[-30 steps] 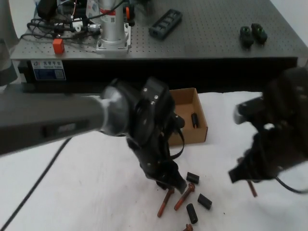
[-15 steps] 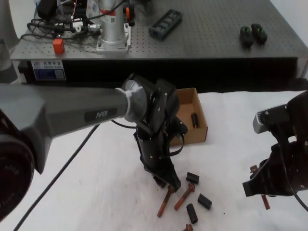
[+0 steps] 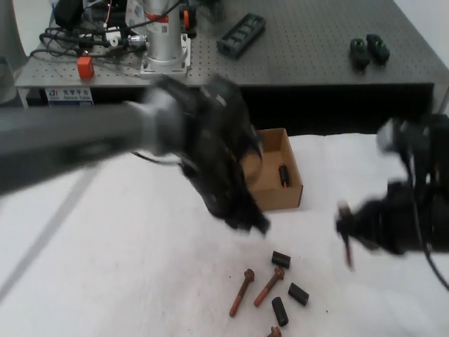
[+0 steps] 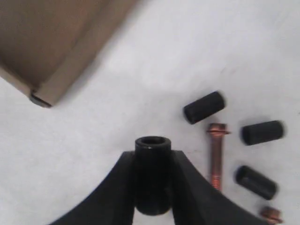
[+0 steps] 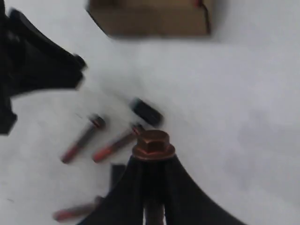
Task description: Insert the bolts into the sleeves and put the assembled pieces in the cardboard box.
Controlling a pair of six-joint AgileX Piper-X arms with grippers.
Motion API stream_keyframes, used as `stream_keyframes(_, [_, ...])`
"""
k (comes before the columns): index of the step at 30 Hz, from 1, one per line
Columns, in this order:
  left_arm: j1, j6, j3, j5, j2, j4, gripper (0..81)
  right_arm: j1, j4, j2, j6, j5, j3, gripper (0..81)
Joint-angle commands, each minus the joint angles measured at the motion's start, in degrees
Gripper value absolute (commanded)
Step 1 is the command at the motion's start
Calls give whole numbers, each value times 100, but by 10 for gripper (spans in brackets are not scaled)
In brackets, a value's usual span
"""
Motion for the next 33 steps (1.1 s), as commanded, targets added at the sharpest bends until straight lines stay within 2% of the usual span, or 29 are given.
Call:
stream_keyframes(1, [100, -378, 1263, 1350, -951, -1460, 7, 135, -3033, -310, 1906, -1451, 329, 30])
stream_keyframes(3, [99, -568, 2067, 2267, -1490, -2541, 7, 307, -4323, -242, 2720, -1604, 468, 30])
stream_keyframes(5, [42, -1023, 2655, 2820, -1875, -3532, 7, 486, -5102, -135, 3216, -1602, 494, 30])
stream_keyframes(10, [-2, -1726, 3431, 3302, -2532, -4919, 7, 901, -5924, 75, 3623, -1602, 494, 30])
stream_keyframes(14, [-2, -1800, 3447, 3262, -2687, -5022, 7, 1048, -5686, 86, 3566, -1614, 494, 30])
stream_keyframes(20, [-2, -1800, 3447, 3230, -2729, -5020, 7, 1048, -5314, 86, 3224, -1596, 494, 30])
stream_keyframes(27, [-2, -1800, 3447, 2789, -2729, -5020, 7, 1048, -5267, 86, 3214, -1596, 494, 30])
stream_keyframes(33, [-2, -1815, 3447, 2804, -2729, -5020, 7, 1066, -4911, 86, 3127, -1596, 494, 30])
